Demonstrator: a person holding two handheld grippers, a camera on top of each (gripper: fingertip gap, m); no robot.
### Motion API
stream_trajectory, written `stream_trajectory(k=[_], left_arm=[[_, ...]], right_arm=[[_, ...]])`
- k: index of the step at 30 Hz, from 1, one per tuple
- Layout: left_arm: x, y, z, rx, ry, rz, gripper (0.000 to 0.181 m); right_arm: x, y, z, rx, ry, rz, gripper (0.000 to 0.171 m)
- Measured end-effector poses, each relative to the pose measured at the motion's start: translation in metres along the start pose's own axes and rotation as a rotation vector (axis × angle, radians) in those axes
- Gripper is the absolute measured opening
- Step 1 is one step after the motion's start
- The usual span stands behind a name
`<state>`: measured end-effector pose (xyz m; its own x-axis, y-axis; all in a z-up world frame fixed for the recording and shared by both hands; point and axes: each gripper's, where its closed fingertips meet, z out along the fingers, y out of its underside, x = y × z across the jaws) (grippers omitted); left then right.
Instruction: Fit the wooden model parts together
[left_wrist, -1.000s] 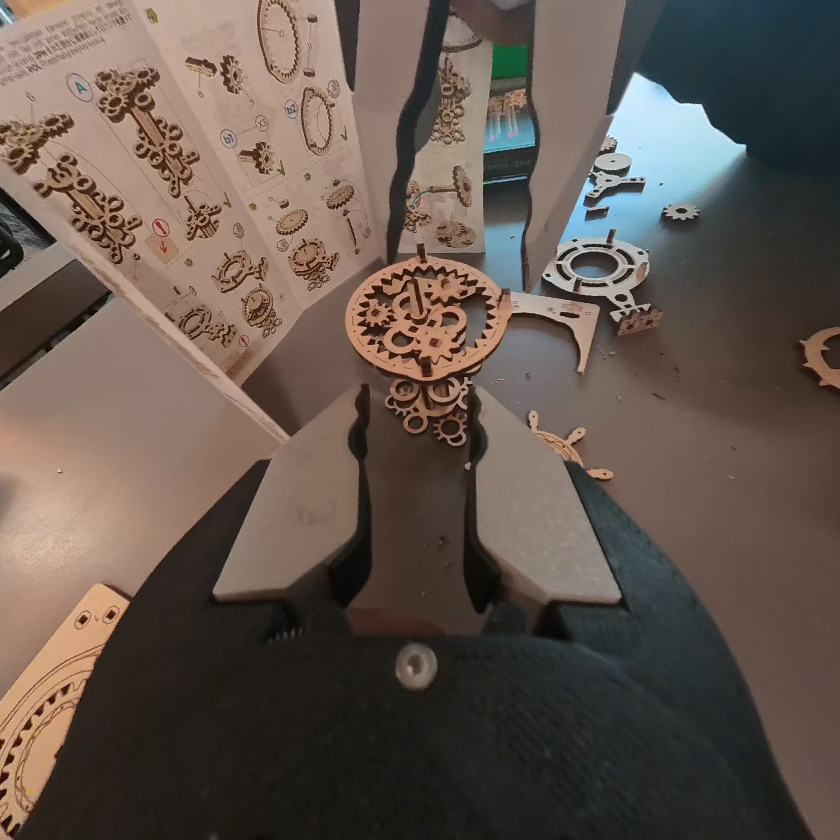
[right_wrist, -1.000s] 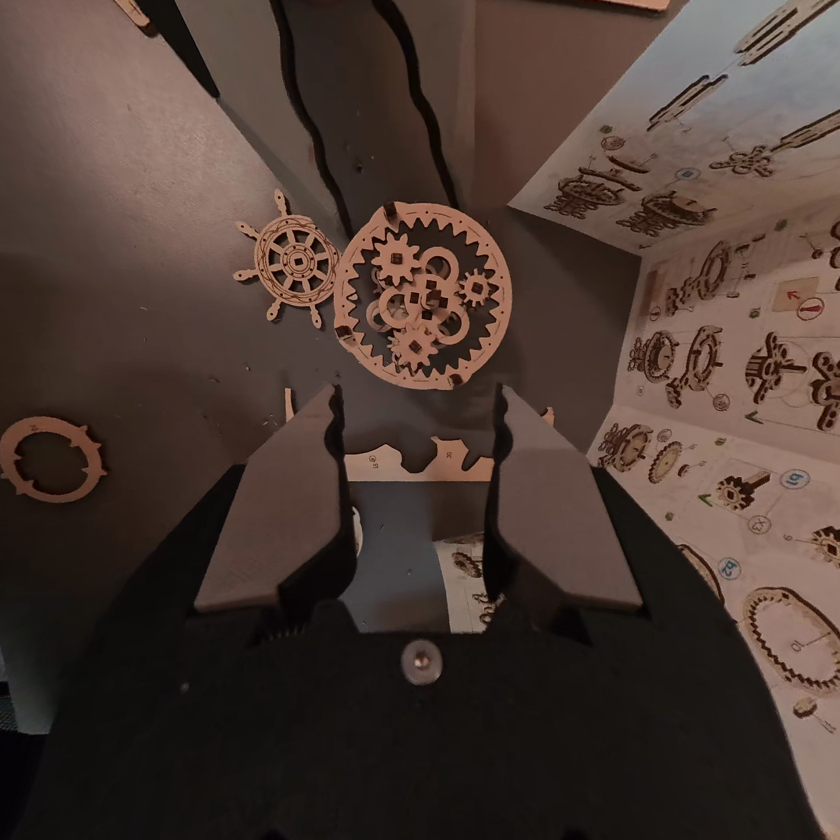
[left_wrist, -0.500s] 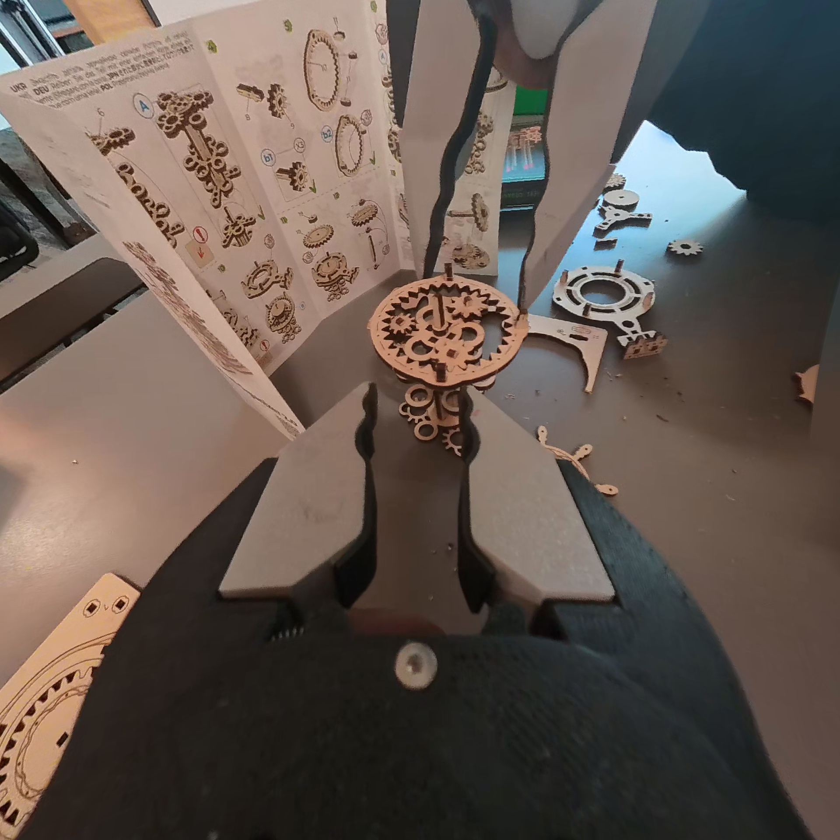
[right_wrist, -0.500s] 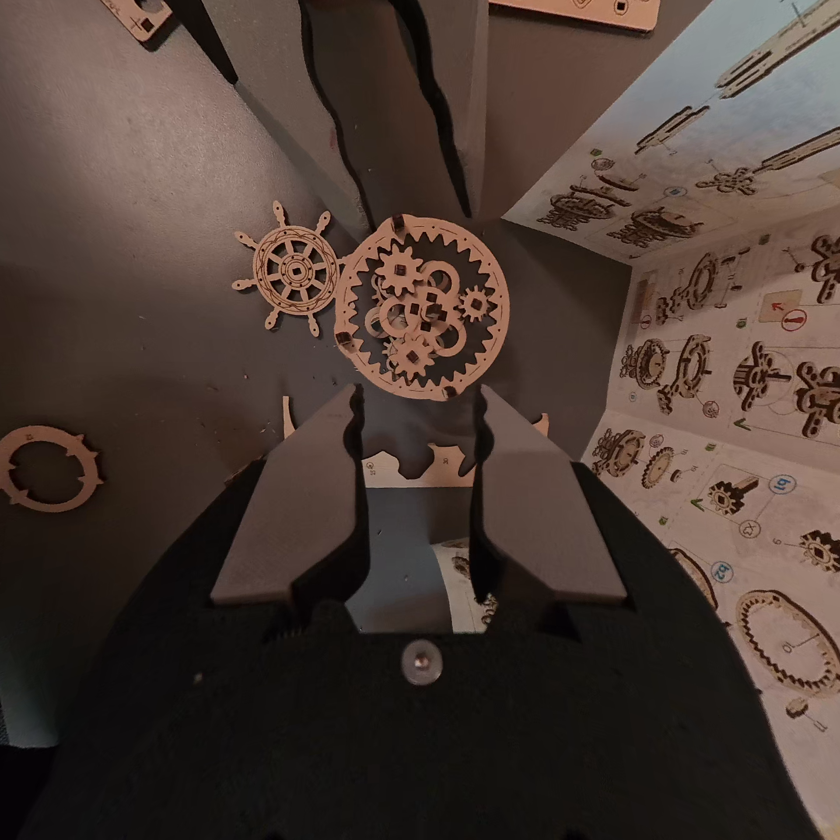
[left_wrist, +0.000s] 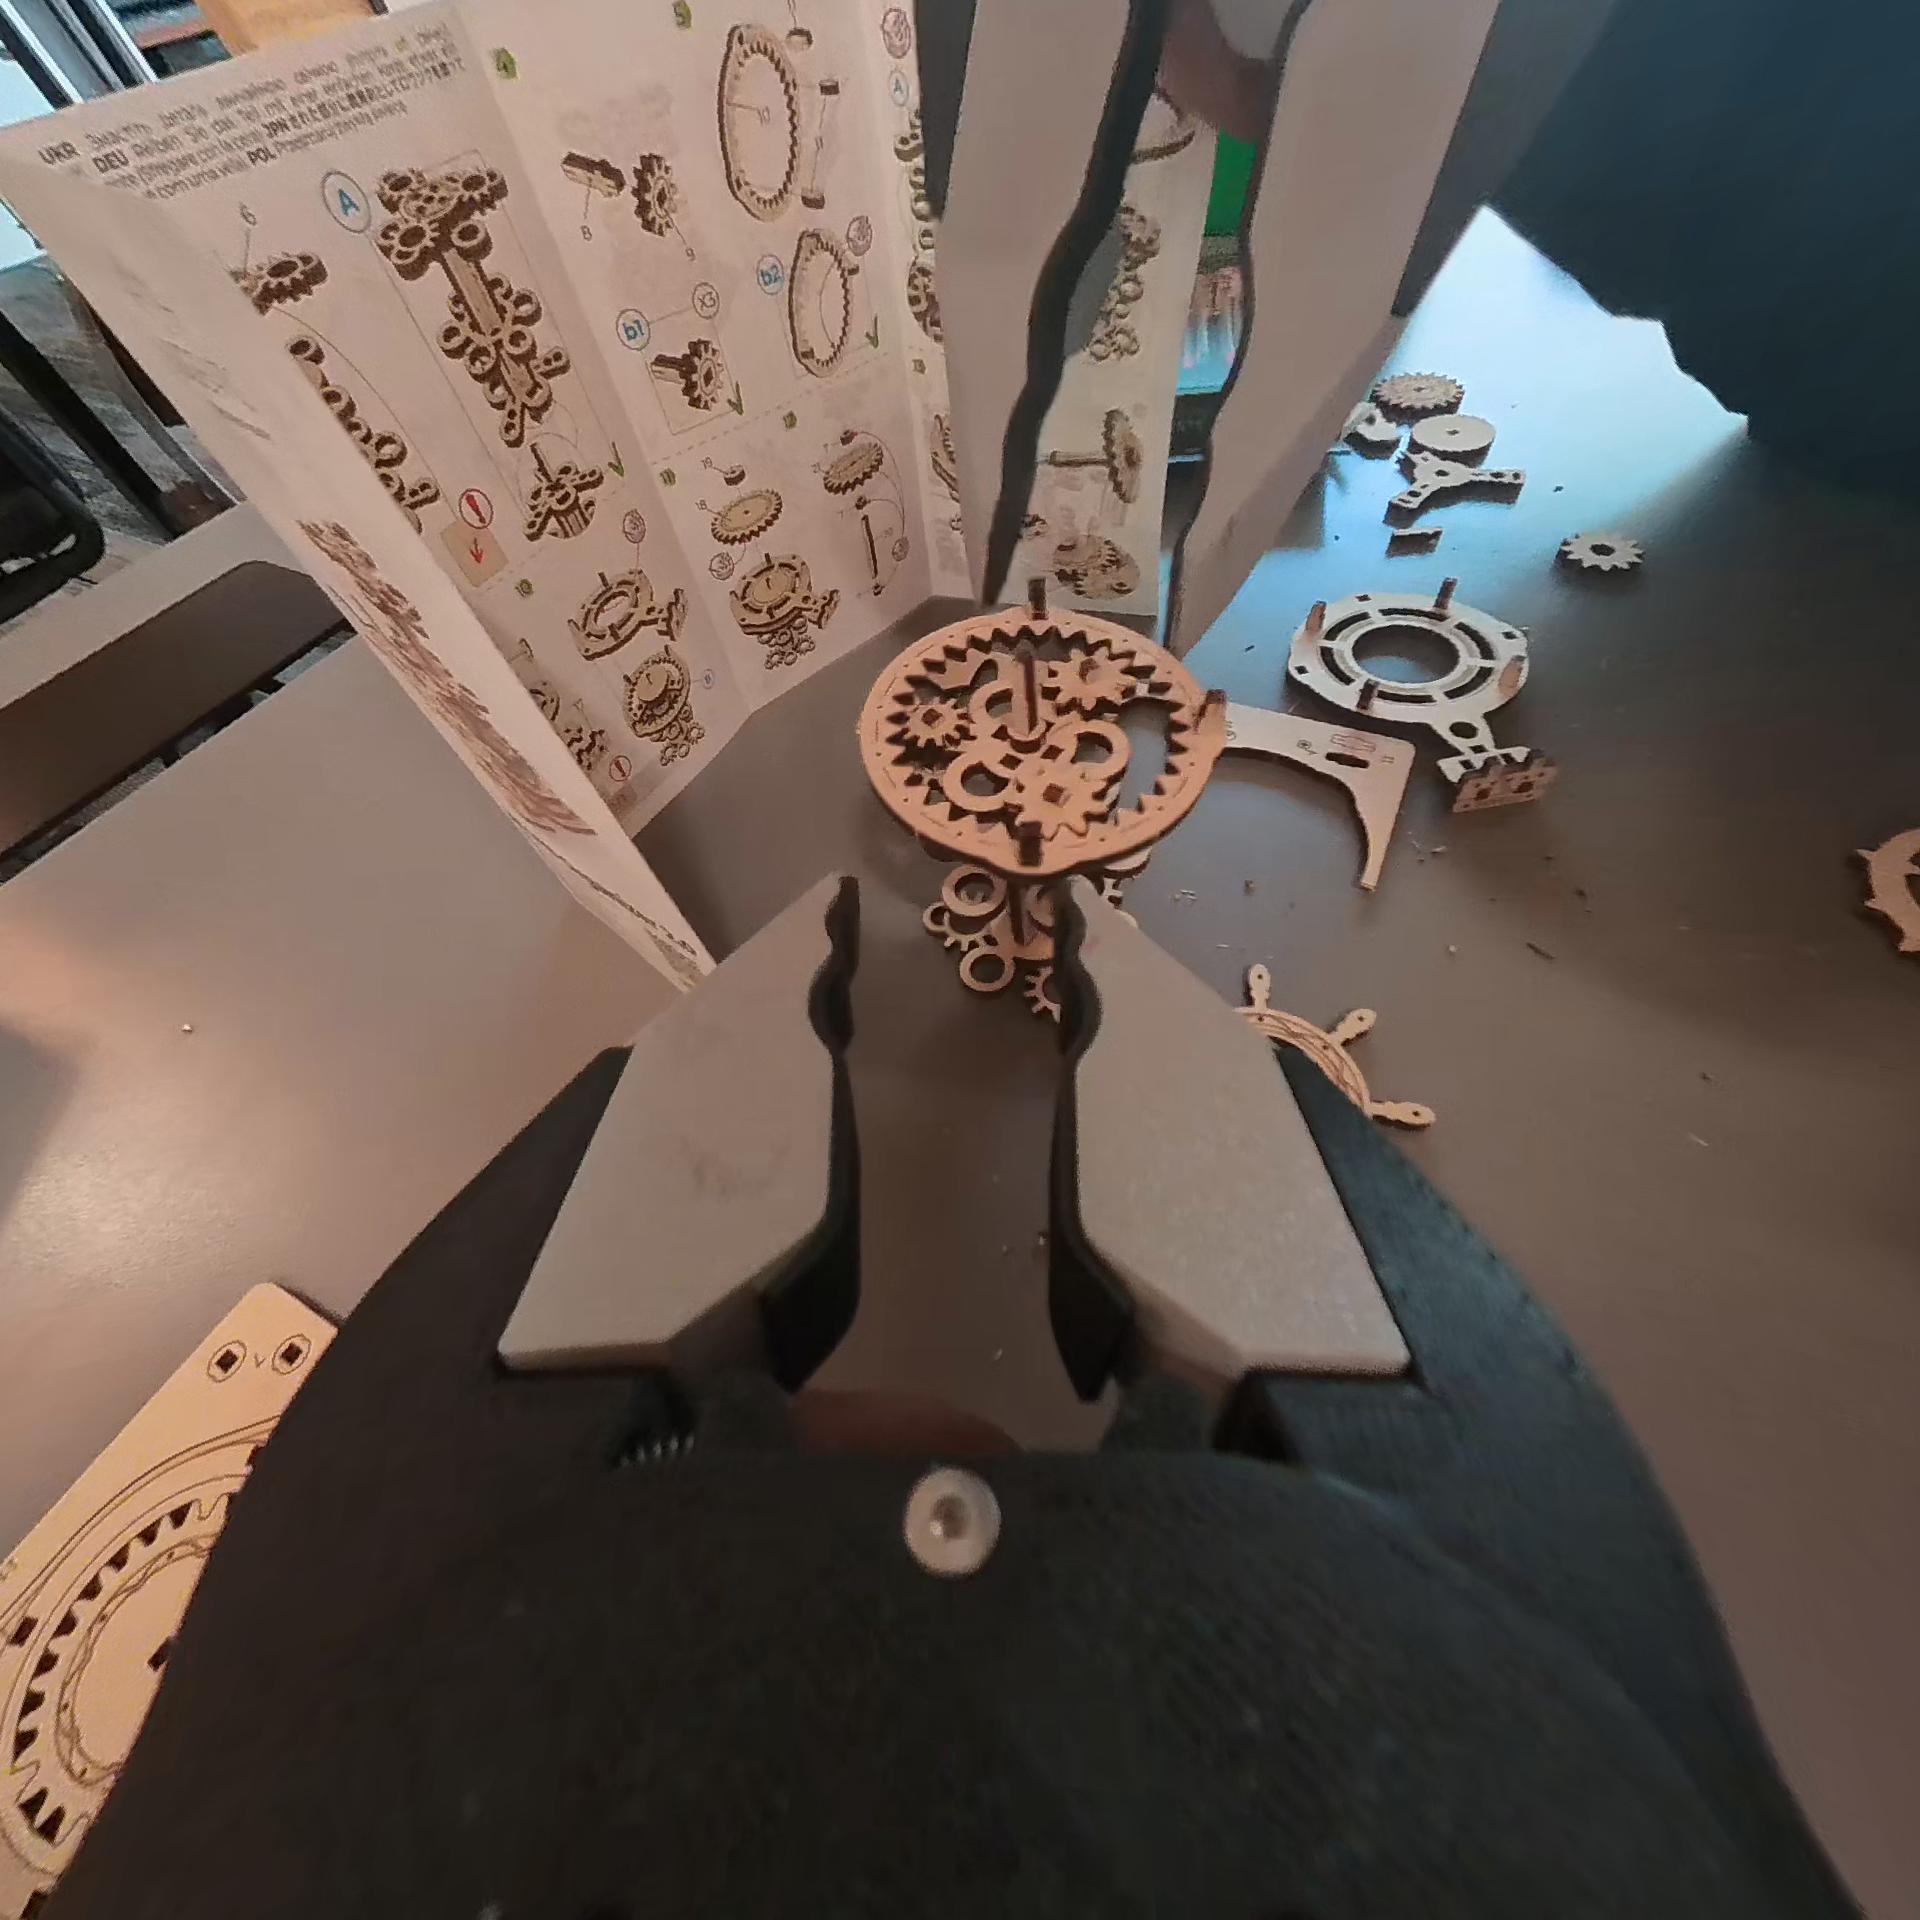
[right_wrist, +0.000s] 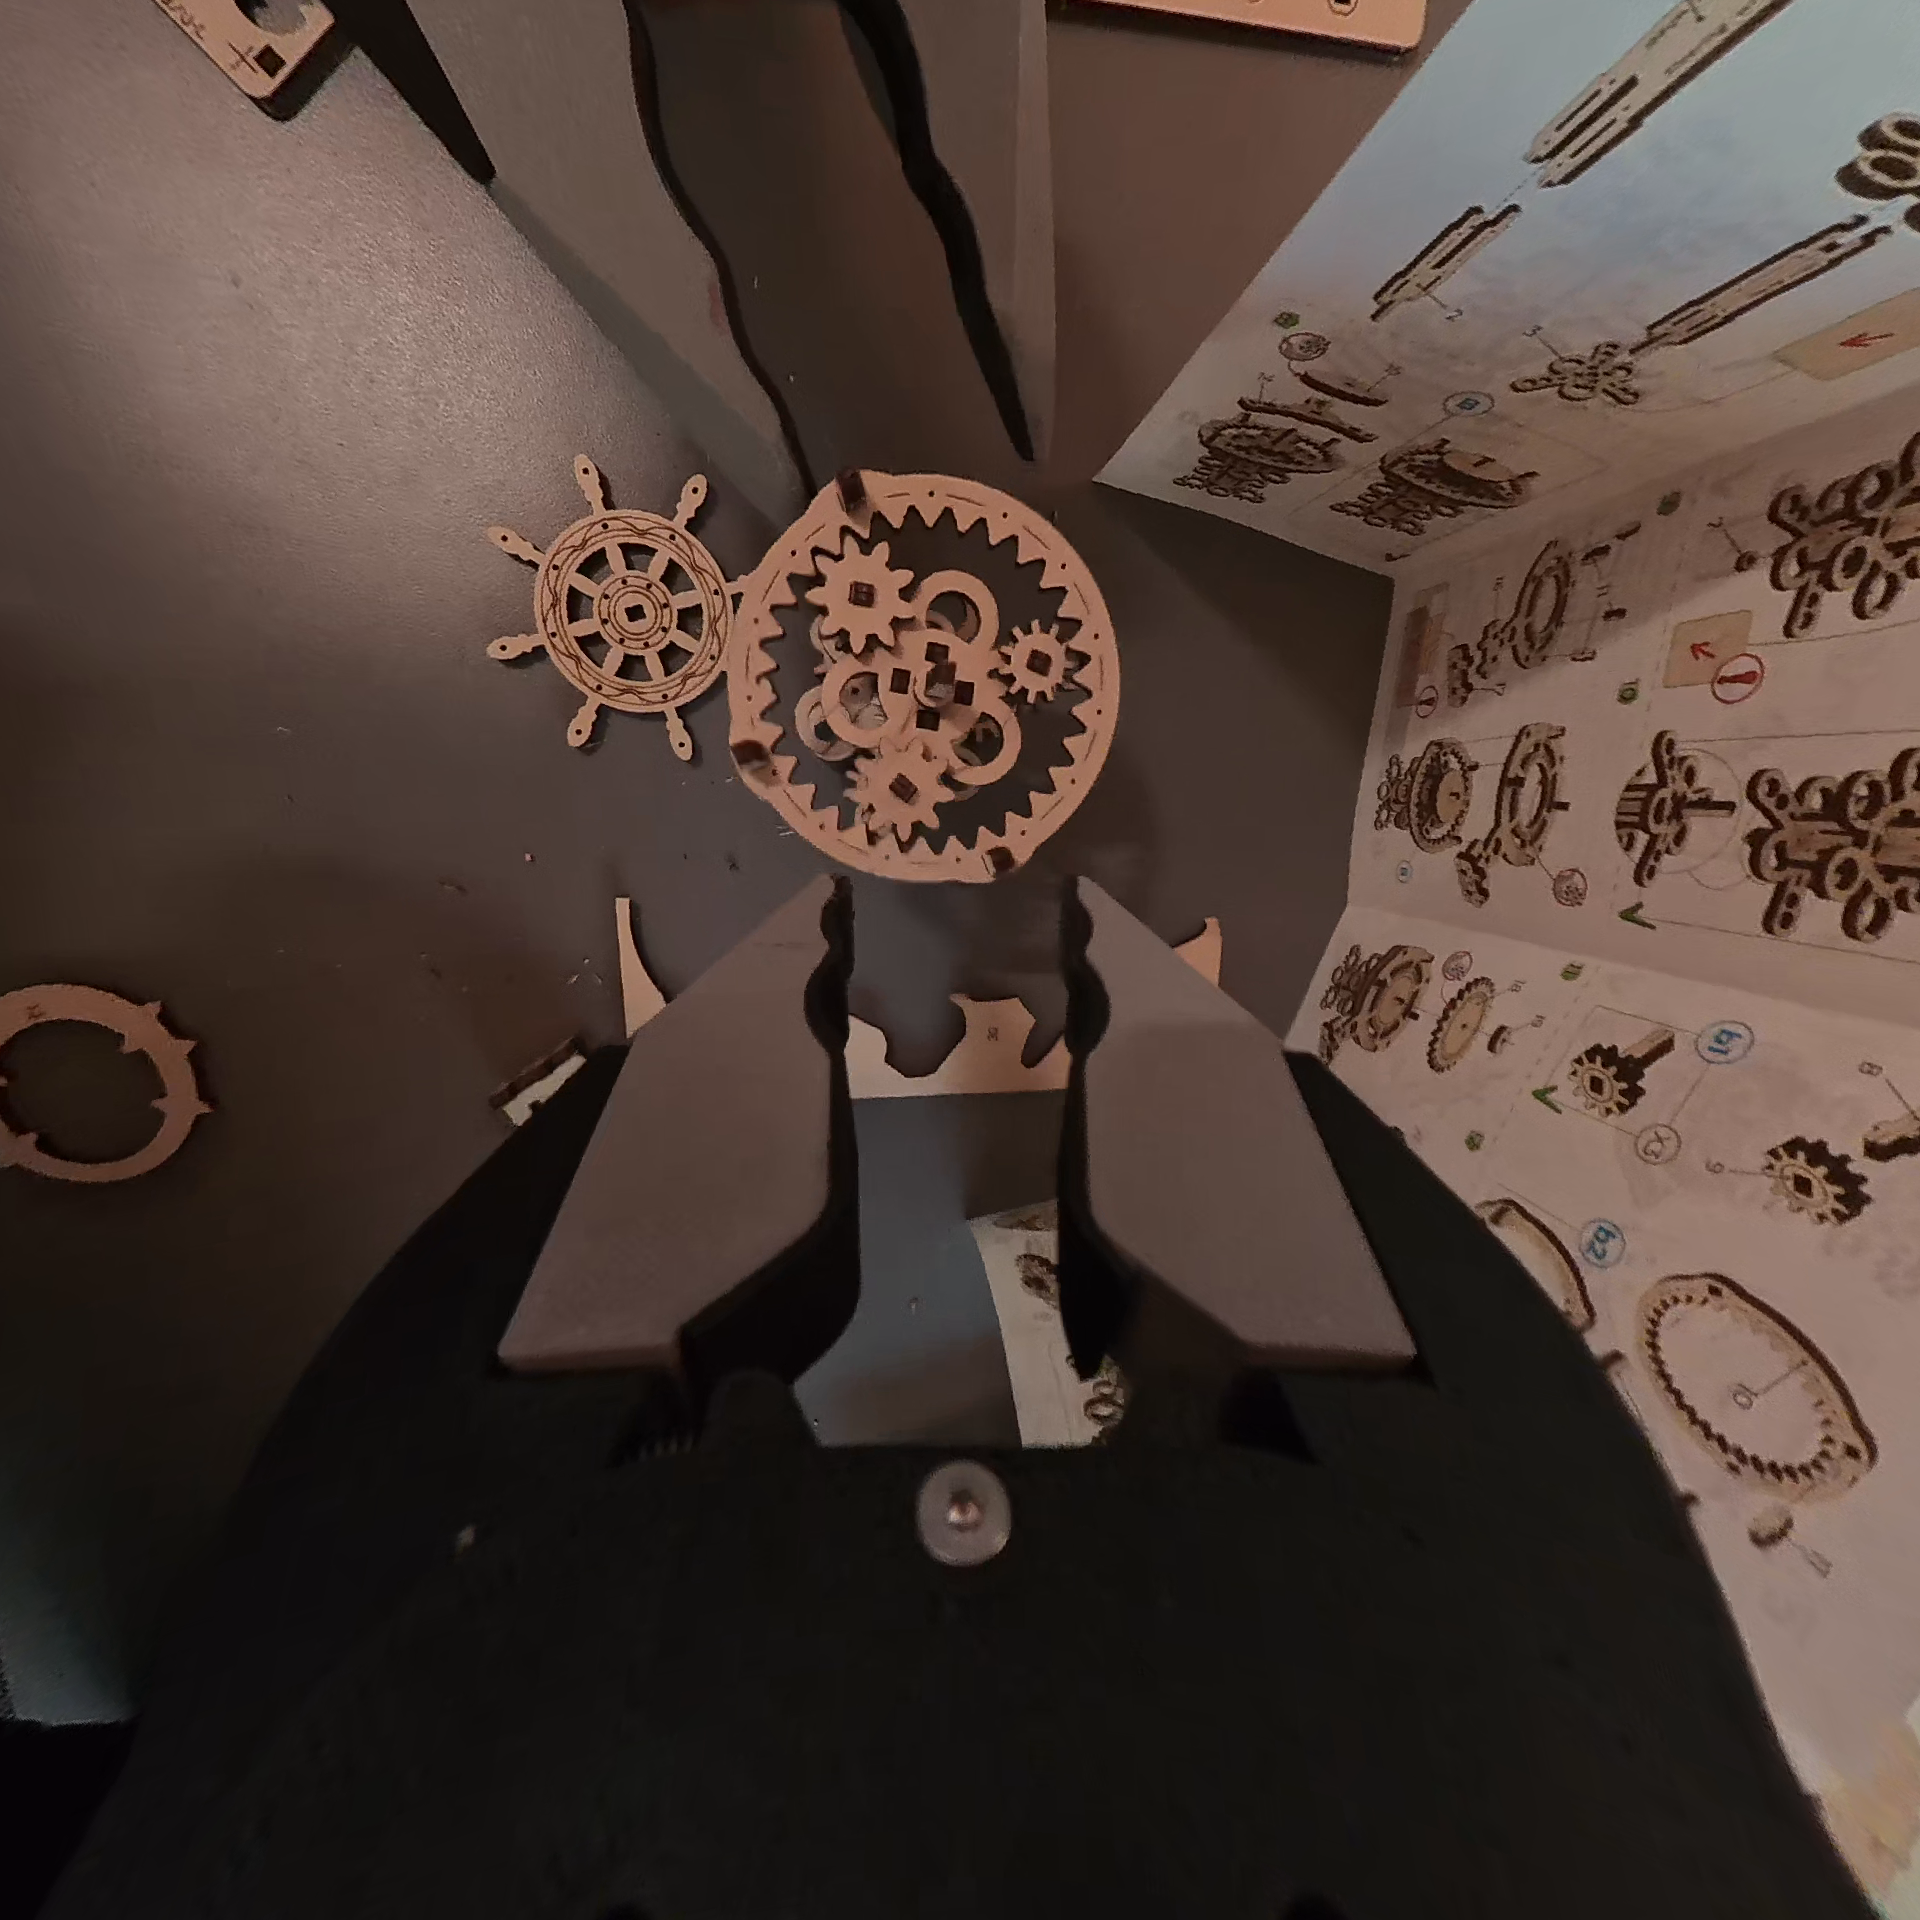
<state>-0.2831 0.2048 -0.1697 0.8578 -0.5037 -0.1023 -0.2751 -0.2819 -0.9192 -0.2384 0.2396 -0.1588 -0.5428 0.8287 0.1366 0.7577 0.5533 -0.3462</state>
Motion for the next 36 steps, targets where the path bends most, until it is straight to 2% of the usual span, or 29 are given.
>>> stream_trajectory(k=[1,10,14,17,20,24,27,33,36], left_arm=[[0.000,0.000,0.000,-0.003,0.003,0.001,0.035],[-0.003,0.004,-0.001,-0.029,-0.010,0.013,0.040],[-0.008,0.005,-0.004,-0.041,-0.011,-0.010,0.047],[-0.014,0.013,-0.006,-0.095,-0.025,-0.030,0.058],[-0.021,0.020,-0.008,-0.138,-0.049,-0.041,0.061],[-0.027,0.019,-0.014,-0.140,-0.059,-0.058,0.061],[-0.030,0.021,-0.015,-0.148,-0.072,-0.051,0.061],[-0.025,0.021,-0.017,-0.163,-0.053,0.015,0.061],[-0.026,0.020,-0.020,-0.156,-0.038,0.015,0.061]], right_arm=[[0.001,0.001,-0.002,0.002,0.007,0.003,0.038],[0.027,0.009,-0.055,0.075,0.167,0.076,0.040],[0.041,0.011,-0.099,0.205,0.247,0.185,0.039],[0.039,0.027,-0.116,0.277,0.256,0.302,0.046],[0.018,0.057,-0.110,0.291,0.203,0.419,0.051],[-0.007,0.112,-0.084,0.257,0.226,0.558,0.054],[-0.015,0.143,-0.070,0.317,0.254,0.643,0.054],[0.010,0.191,-0.082,0.545,0.429,0.680,0.055],[0.022,0.198,-0.095,0.669,0.479,0.677,0.059]])
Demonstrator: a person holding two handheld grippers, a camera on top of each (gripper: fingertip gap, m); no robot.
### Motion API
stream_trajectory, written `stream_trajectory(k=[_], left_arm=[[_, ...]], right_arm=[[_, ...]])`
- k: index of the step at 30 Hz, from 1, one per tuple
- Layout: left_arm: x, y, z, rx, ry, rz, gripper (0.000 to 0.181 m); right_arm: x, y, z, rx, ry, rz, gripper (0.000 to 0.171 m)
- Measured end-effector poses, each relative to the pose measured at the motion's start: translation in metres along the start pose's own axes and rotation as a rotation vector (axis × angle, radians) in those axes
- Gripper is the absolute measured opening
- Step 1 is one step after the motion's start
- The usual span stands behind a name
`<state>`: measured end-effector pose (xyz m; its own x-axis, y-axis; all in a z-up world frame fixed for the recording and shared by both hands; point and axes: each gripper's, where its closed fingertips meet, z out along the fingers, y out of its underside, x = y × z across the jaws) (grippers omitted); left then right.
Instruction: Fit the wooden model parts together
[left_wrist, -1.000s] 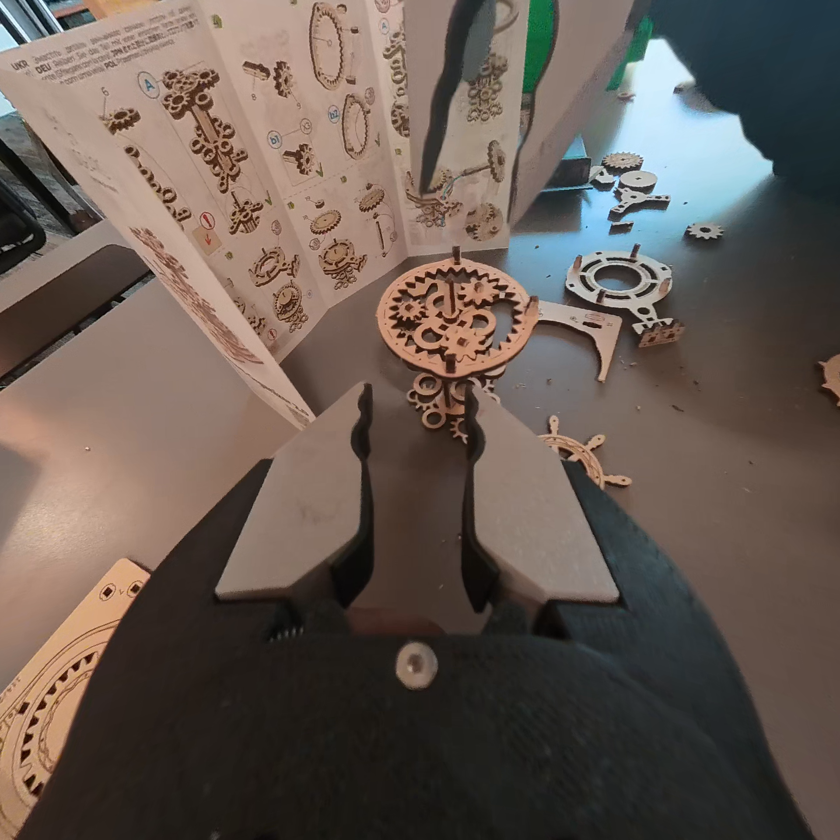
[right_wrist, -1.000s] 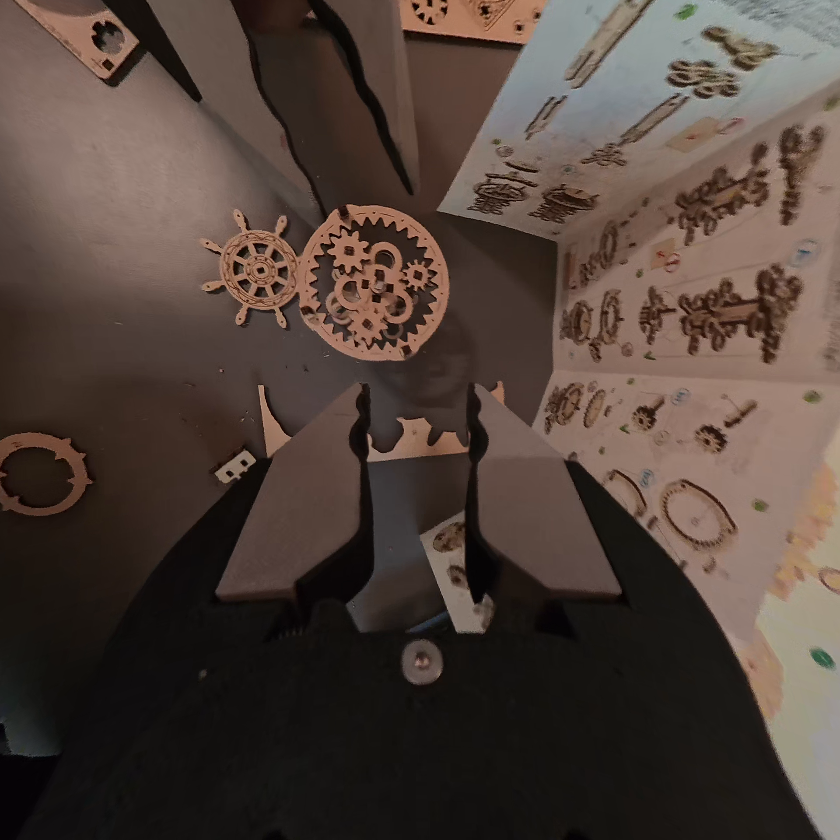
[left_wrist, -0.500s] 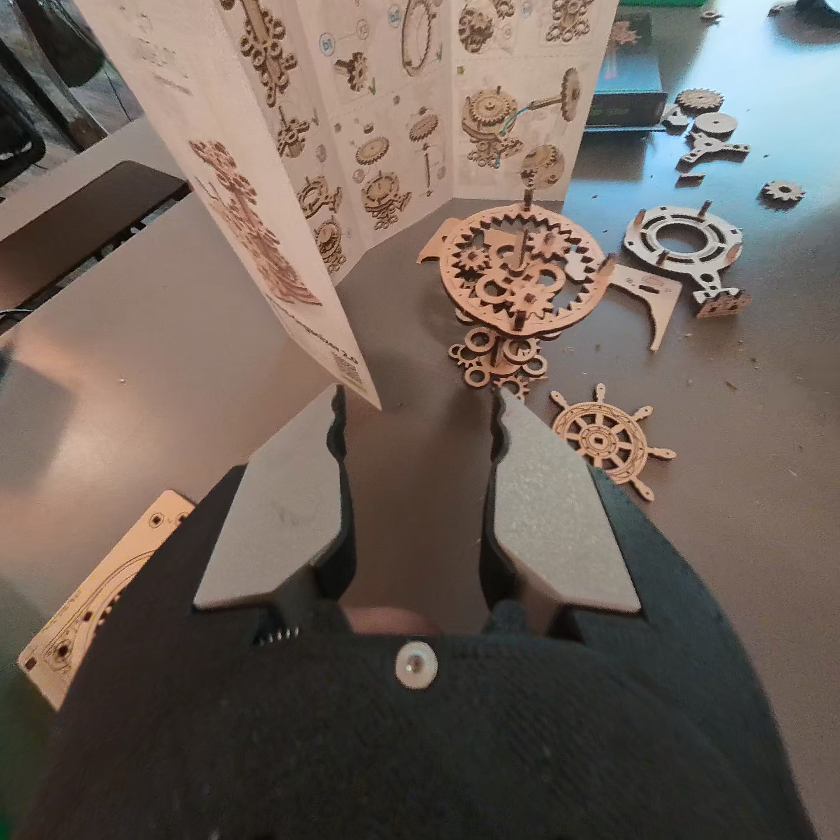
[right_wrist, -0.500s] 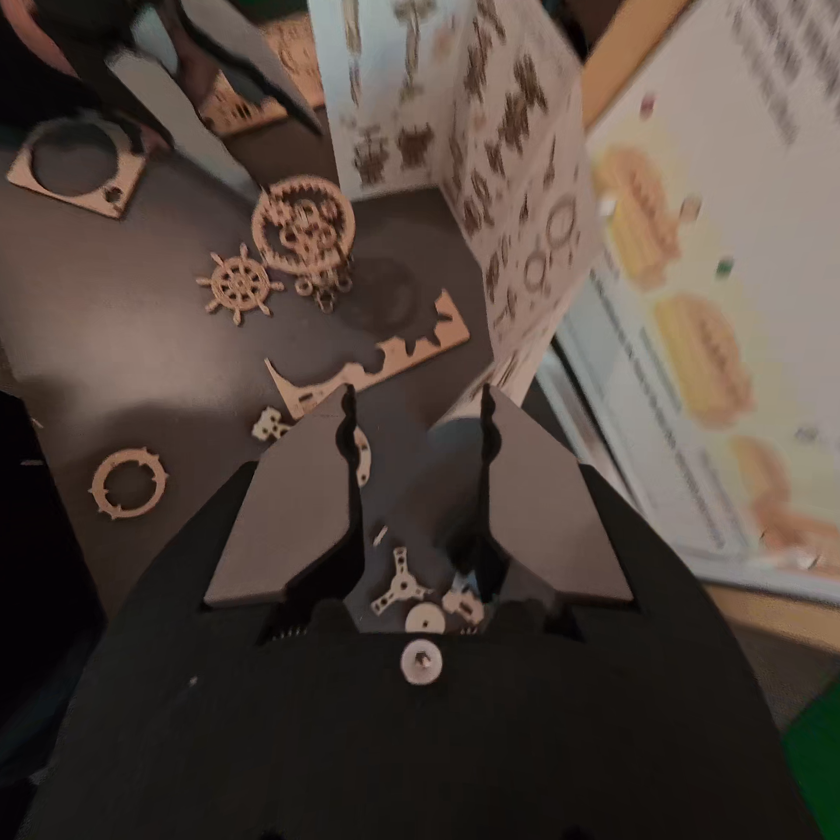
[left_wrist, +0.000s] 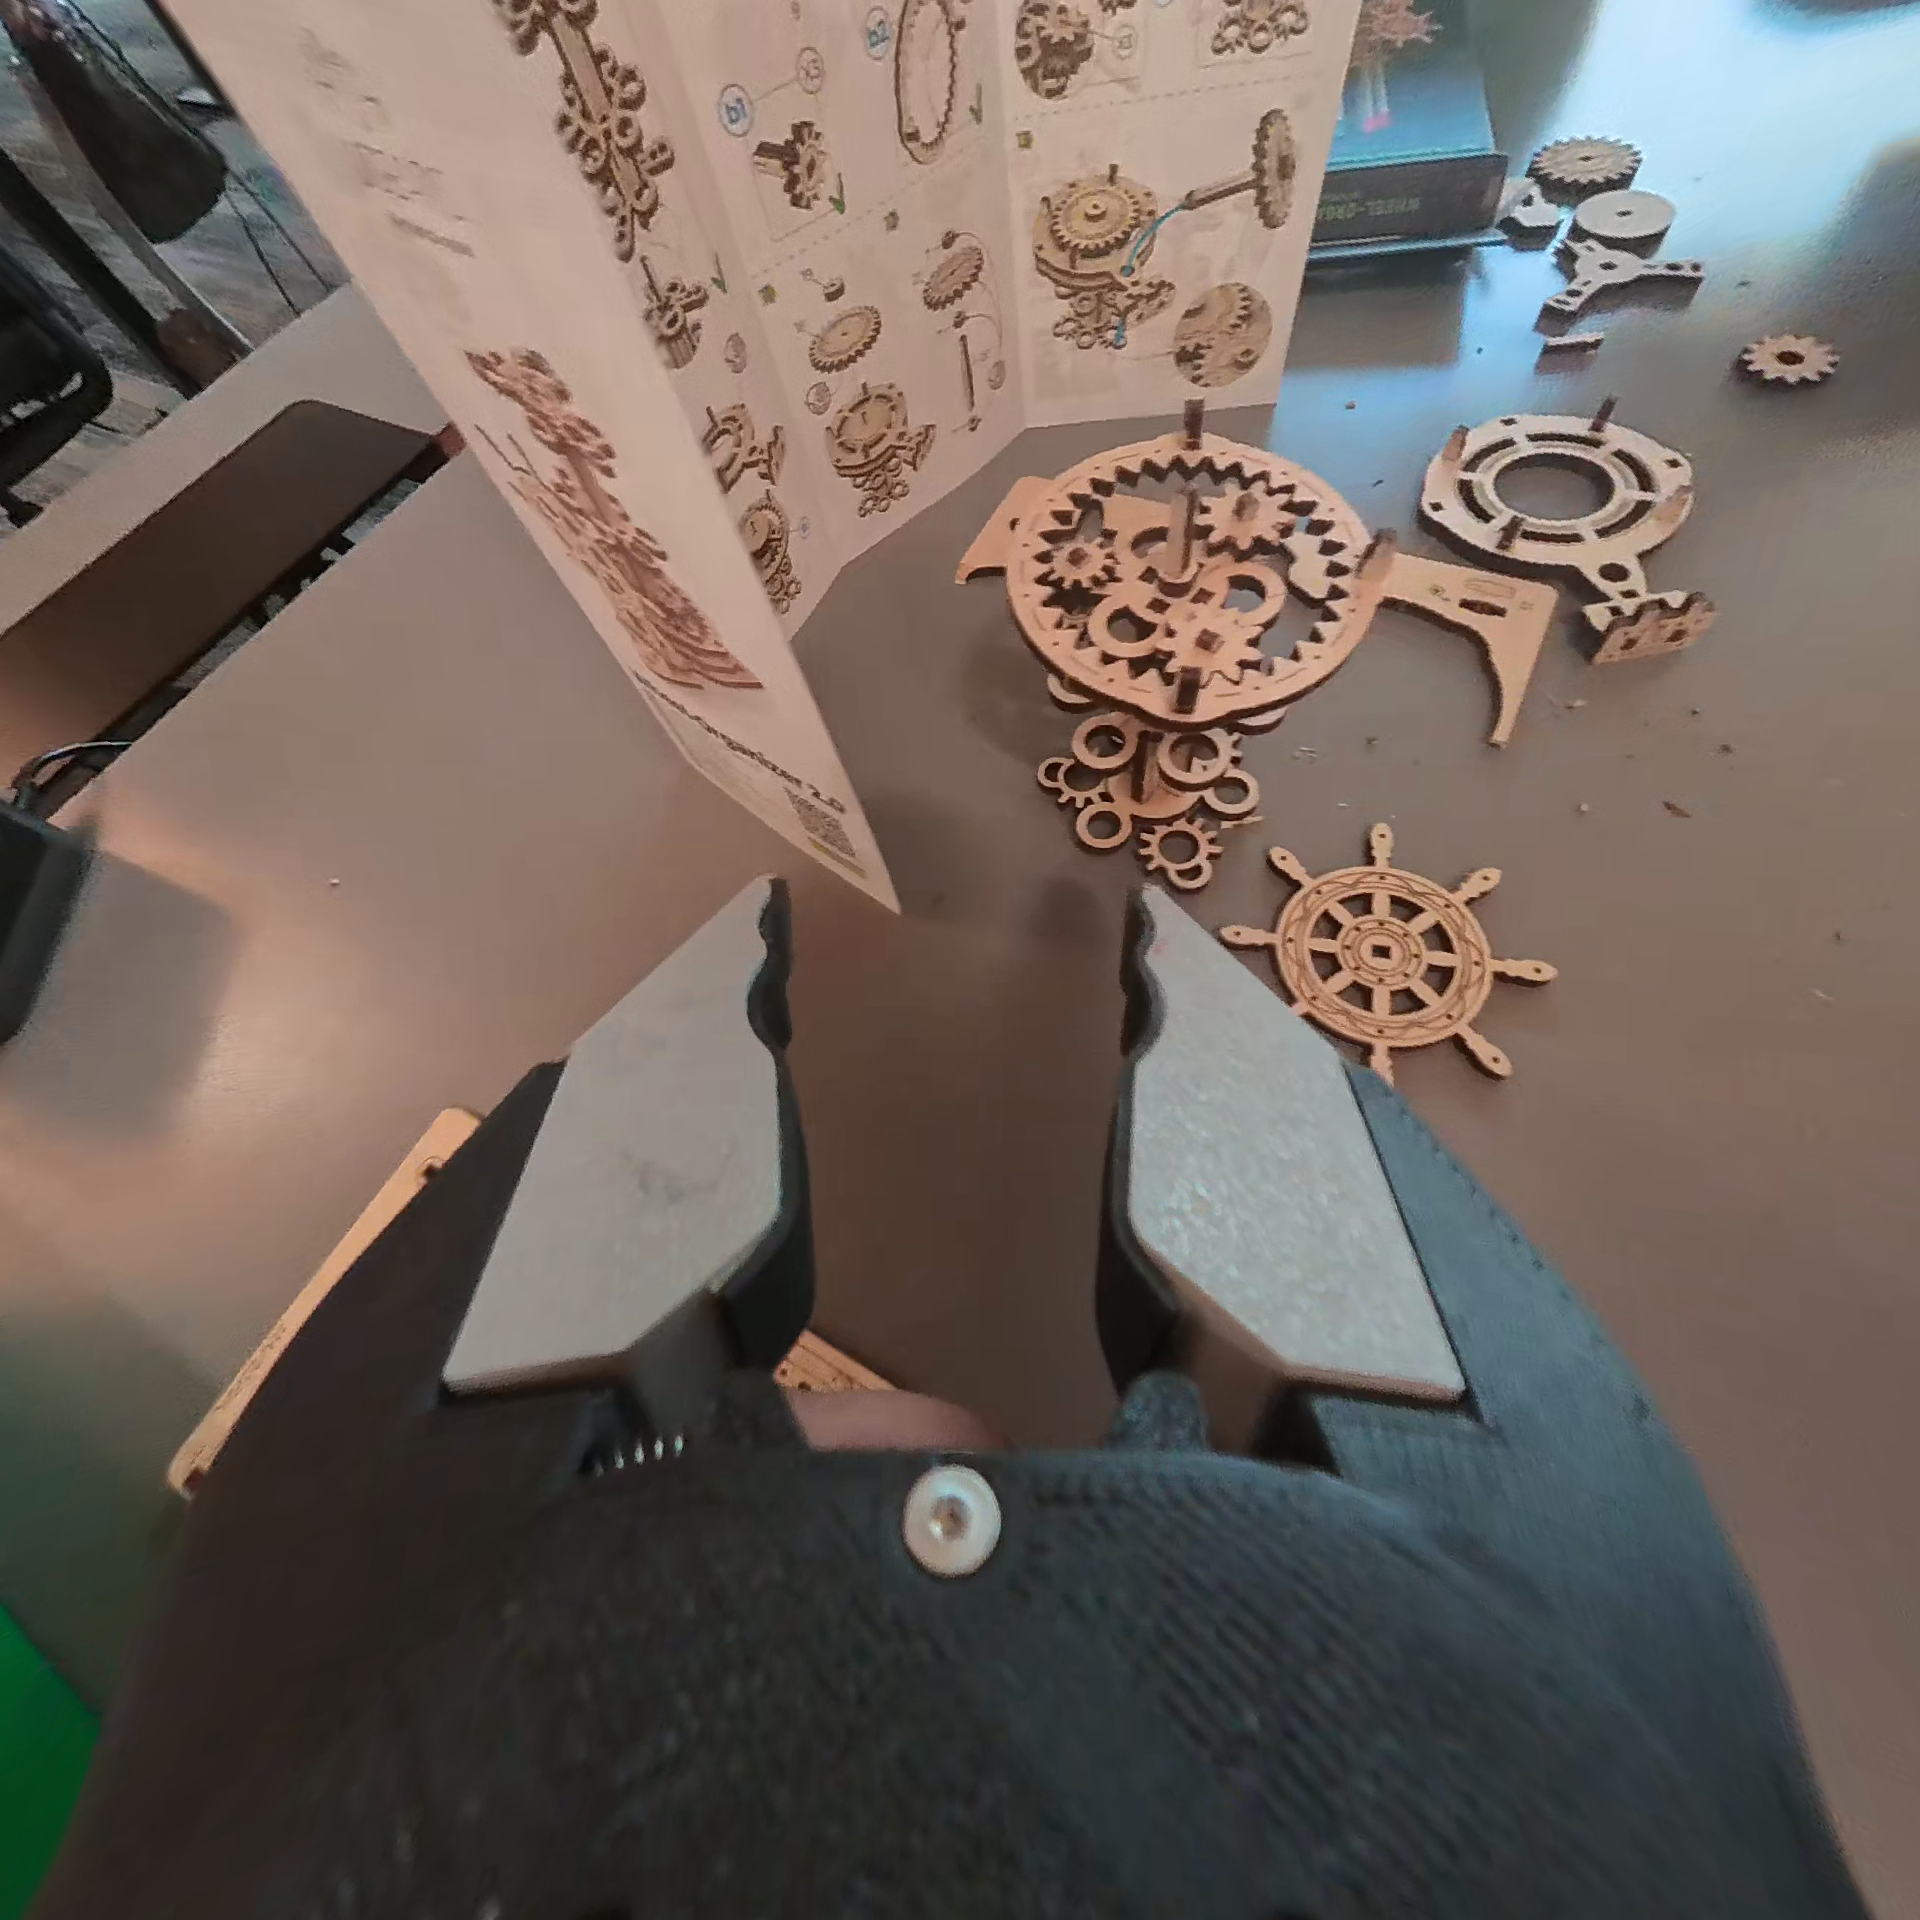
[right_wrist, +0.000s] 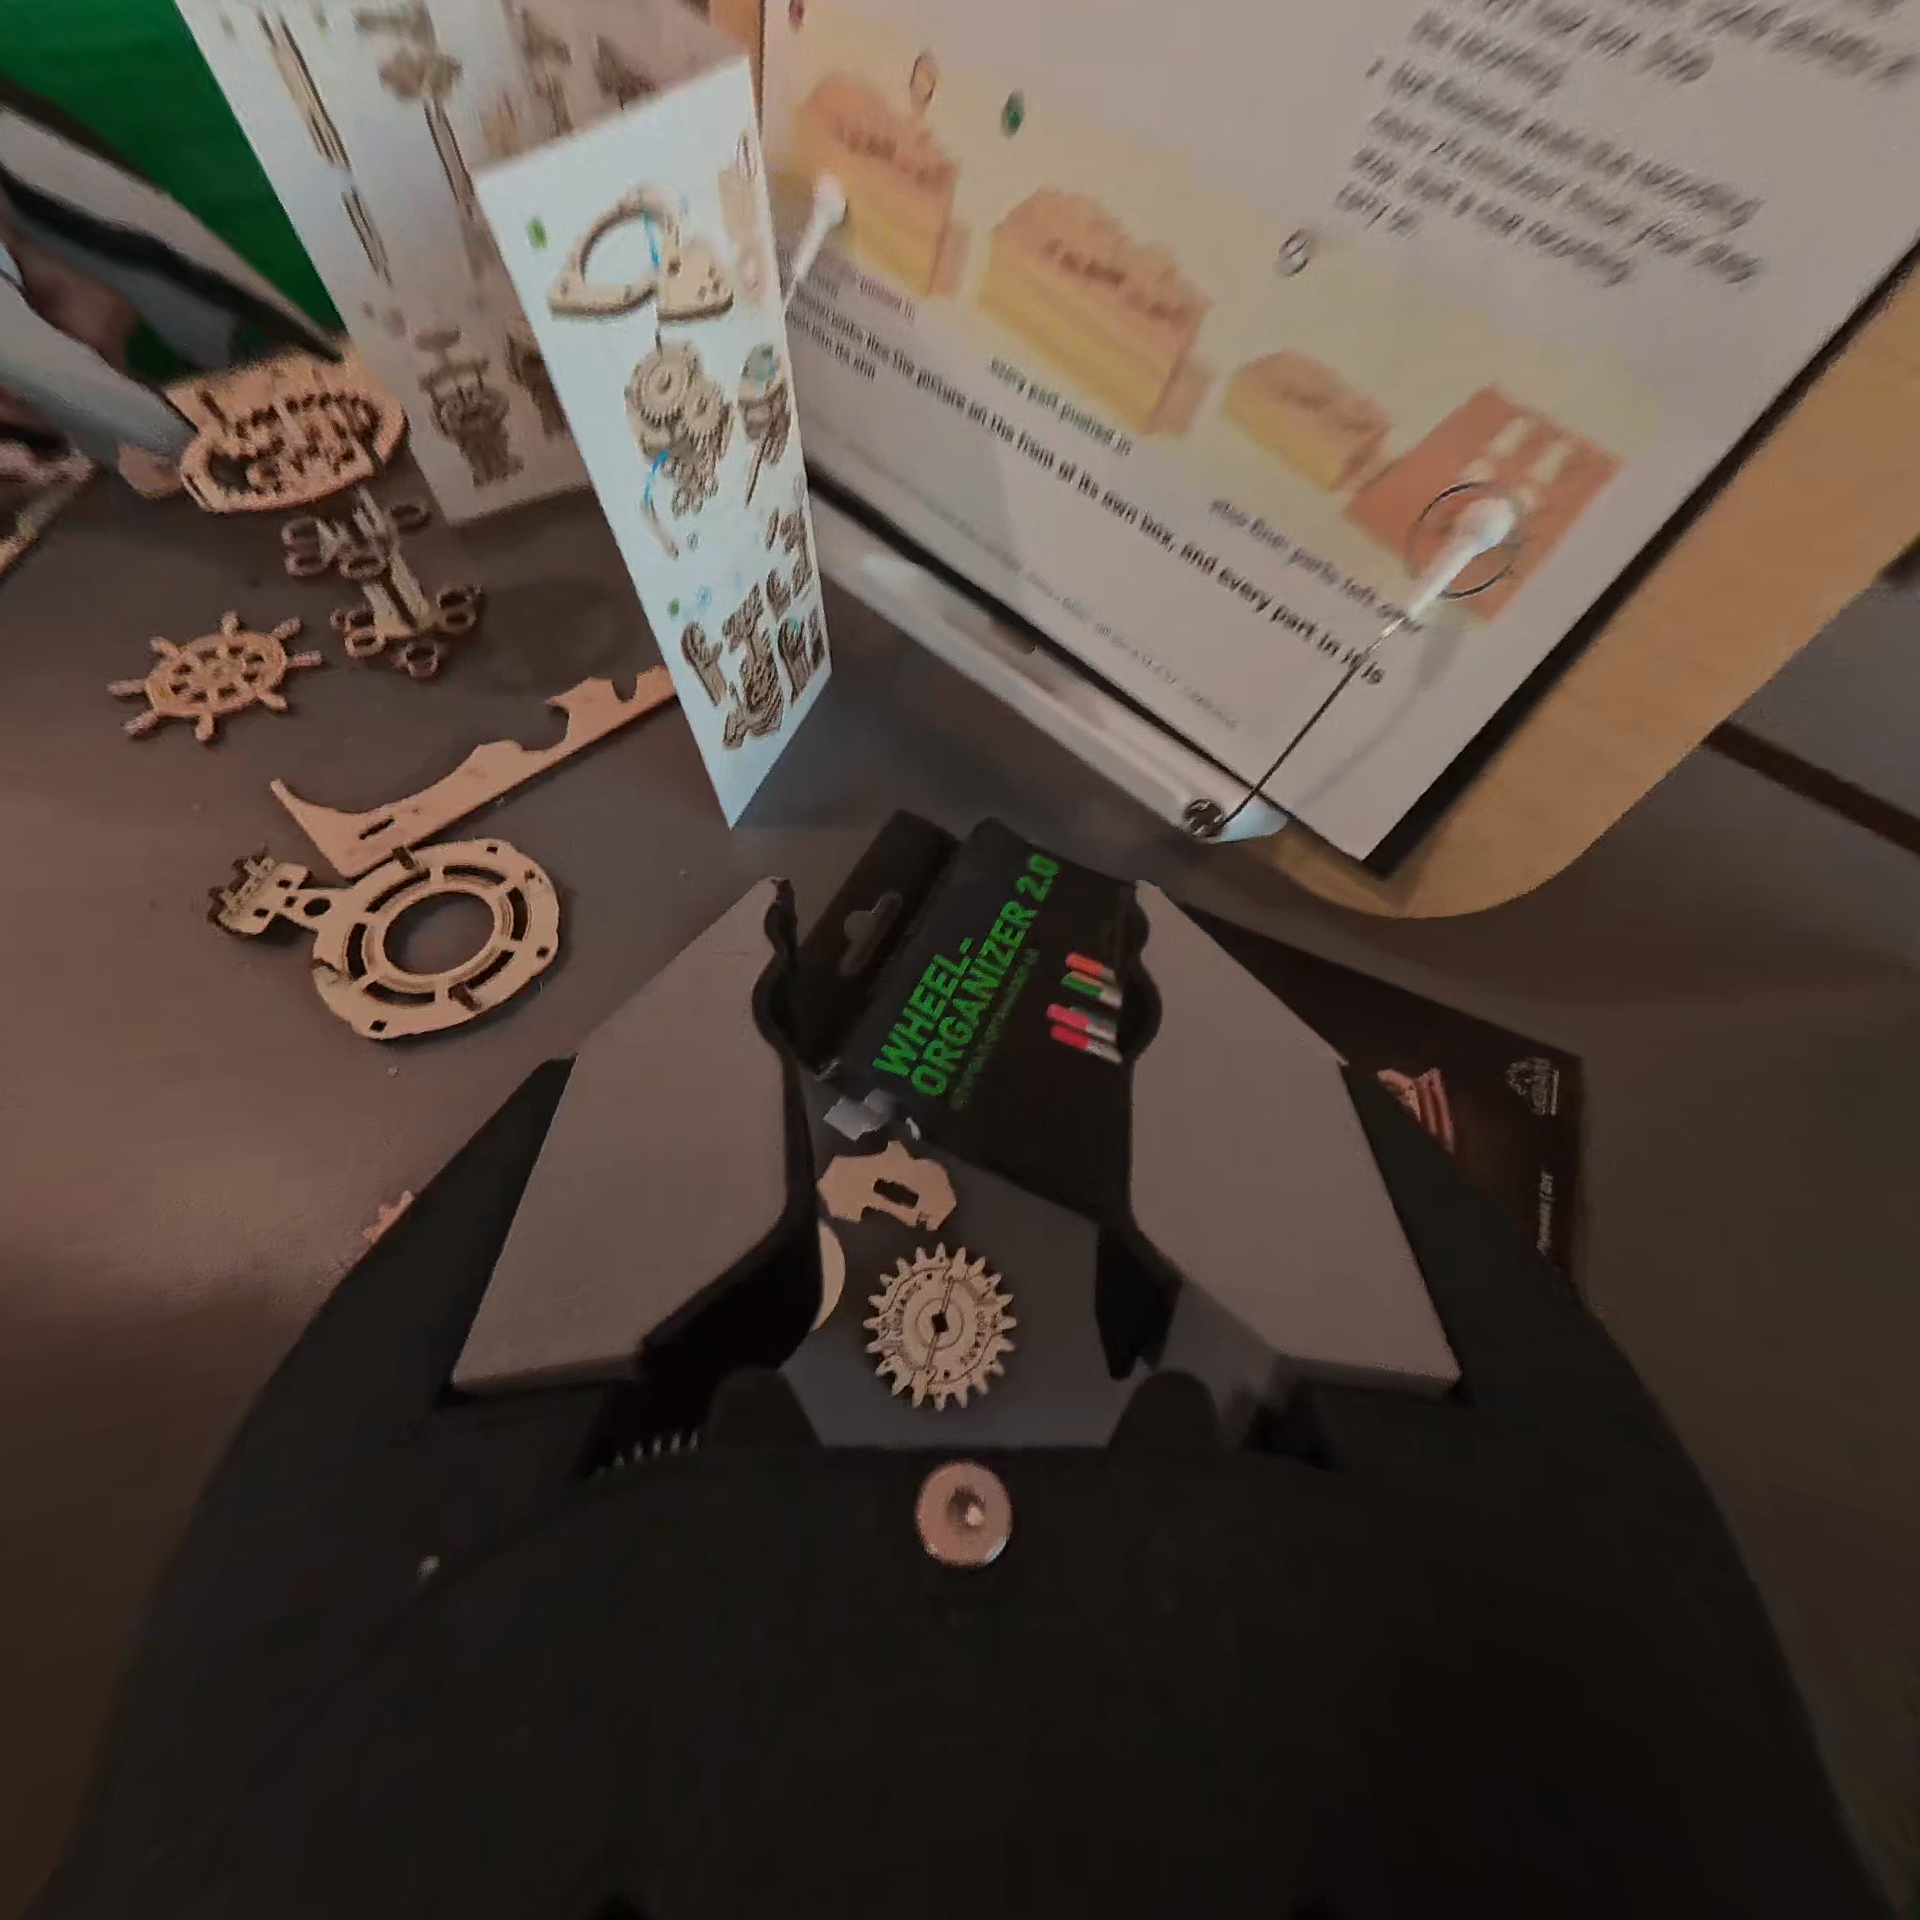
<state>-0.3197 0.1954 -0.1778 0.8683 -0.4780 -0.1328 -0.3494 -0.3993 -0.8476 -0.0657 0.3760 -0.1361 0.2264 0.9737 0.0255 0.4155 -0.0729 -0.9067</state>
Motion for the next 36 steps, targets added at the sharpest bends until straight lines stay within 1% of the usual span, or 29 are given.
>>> stream_trajectory(k=[3,5,9,13,15,17,20,24,27,30,33,36], left_arm=[[-0.012,-0.006,-0.006,0.010,-0.055,-0.024,0.061],[-0.014,-0.013,-0.012,0.006,-0.069,-0.024,0.060],[-0.015,-0.029,-0.016,-0.051,-0.070,0.062,0.060],[-0.012,-0.043,-0.014,-0.107,-0.013,0.089,0.060],[-0.013,-0.050,-0.017,-0.123,-0.012,0.094,0.060],[-0.010,-0.058,-0.026,-0.121,-0.006,0.075,0.060],[0.002,-0.069,-0.049,-0.087,-0.006,0.030,0.060],[0.026,-0.062,-0.069,-0.065,-0.052,-0.053,0.058],[0.053,-0.051,-0.065,-0.020,-0.100,-0.088,0.056],[0.073,-0.039,-0.047,0.030,-0.171,-0.045,0.051],[0.071,-0.038,-0.028,0.085,-0.263,0.018,0.047],[0.052,-0.054,-0.021,0.181,-0.360,0.077,0.043]], right_arm=[[0.002,-0.007,-0.004,0.094,-0.023,0.012,0.062],[0.002,-0.006,-0.003,0.127,-0.022,0.001,0.063],[0.003,0.004,0.007,0.066,0.011,-0.040,0.059],[0.002,0.003,0.008,0.075,0.040,-0.047,0.056],[0.004,0.003,0.006,0.080,0.053,-0.050,0.055],[0.007,0.003,0.002,0.087,0.078,-0.052,0.054],[0.008,0.001,-0.005,0.125,0.048,0.008,0.057],[0.010,0.001,-0.005,0.149,0.023,0.055,0.061],[0.013,0.006,0.001,0.123,0.051,0.047,0.061],[0.014,0.009,0.006,0.118,0.062,0.046,0.061],[0.016,0.012,0.009,0.109,0.081,0.027,0.062],[0.017,0.010,0.009,0.124,0.096,0.011,0.065]])
